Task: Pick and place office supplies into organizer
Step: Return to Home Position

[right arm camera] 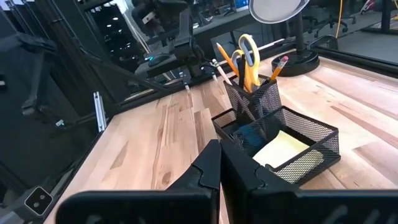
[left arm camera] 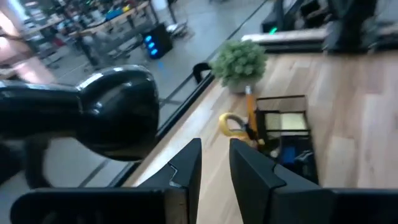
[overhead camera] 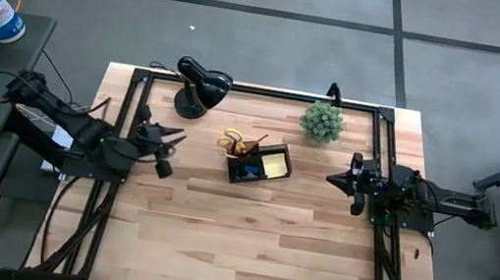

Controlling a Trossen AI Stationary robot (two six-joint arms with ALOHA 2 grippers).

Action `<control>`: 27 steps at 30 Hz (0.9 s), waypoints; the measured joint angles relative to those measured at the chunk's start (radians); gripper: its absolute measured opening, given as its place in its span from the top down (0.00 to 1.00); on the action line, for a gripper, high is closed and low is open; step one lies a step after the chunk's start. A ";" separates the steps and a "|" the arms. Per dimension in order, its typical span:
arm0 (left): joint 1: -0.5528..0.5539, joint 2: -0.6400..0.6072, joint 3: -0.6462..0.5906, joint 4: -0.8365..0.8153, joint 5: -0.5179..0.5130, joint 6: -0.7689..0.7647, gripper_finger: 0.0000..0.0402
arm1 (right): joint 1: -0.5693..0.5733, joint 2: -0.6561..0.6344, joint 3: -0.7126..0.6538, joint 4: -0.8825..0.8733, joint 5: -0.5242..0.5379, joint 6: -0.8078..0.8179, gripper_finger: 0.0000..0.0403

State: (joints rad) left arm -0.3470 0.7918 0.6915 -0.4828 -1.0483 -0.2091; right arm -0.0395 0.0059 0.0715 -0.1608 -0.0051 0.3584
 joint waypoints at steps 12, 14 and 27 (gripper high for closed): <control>0.000 -0.407 -0.547 0.885 0.268 0.521 0.84 | 0.000 0.000 0.000 0.000 0.002 0.000 1.00; 0.001 -0.447 -0.592 0.954 0.325 0.583 0.88 | 0.000 0.000 0.000 0.000 0.003 0.000 1.00; 0.213 -0.597 -0.683 0.947 0.781 0.647 0.99 | 0.000 0.000 0.000 0.000 0.003 0.000 1.00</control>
State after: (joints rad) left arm -0.1335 0.1953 0.0086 0.4638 -0.2674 0.4378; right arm -0.0395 0.0059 0.0715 -0.1608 -0.0025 0.3580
